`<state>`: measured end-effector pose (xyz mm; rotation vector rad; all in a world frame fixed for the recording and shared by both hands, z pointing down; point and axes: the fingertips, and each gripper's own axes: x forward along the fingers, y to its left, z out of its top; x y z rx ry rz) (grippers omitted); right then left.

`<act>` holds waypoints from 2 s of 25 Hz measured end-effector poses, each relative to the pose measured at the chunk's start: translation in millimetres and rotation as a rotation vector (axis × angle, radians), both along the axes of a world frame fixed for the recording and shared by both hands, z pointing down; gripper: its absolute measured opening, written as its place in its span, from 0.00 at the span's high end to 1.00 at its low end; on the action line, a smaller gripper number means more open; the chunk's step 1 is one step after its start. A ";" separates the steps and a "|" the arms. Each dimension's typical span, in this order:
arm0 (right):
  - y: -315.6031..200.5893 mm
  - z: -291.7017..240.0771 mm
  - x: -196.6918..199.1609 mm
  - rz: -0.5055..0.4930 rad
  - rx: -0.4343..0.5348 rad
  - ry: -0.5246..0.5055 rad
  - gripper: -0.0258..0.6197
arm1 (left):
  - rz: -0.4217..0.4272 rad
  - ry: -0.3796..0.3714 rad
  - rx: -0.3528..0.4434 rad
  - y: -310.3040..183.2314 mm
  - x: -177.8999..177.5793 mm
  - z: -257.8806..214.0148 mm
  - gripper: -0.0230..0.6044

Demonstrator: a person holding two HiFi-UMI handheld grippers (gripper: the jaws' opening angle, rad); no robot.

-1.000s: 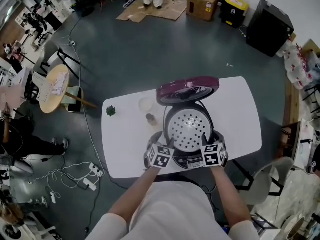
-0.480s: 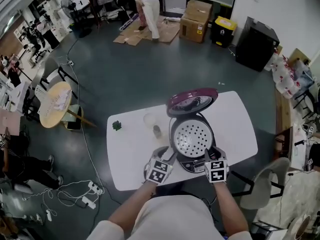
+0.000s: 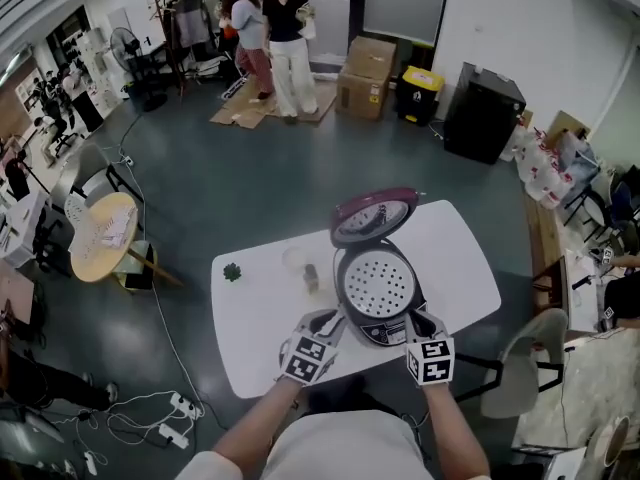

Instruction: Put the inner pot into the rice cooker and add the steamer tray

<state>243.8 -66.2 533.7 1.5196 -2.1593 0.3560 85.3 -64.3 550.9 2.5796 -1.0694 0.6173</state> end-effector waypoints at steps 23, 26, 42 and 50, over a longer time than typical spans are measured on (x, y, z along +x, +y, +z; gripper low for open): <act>48.6 -66.6 30.2 -0.037 0.149 -0.117 0.94 | -0.051 0.111 0.068 34.3 4.0 -59.9 0.94; 46.0 -76.8 34.7 -0.042 0.177 -0.121 0.94 | -0.062 0.121 0.059 35.6 5.9 -62.0 0.94; 44.9 -89.1 42.2 -0.069 0.203 -0.125 0.94 | -0.106 0.143 0.071 34.4 9.3 -70.0 0.94; 43.7 -91.3 45.4 -0.069 0.212 -0.133 0.94 | -0.117 0.157 0.069 32.3 11.3 -72.0 0.94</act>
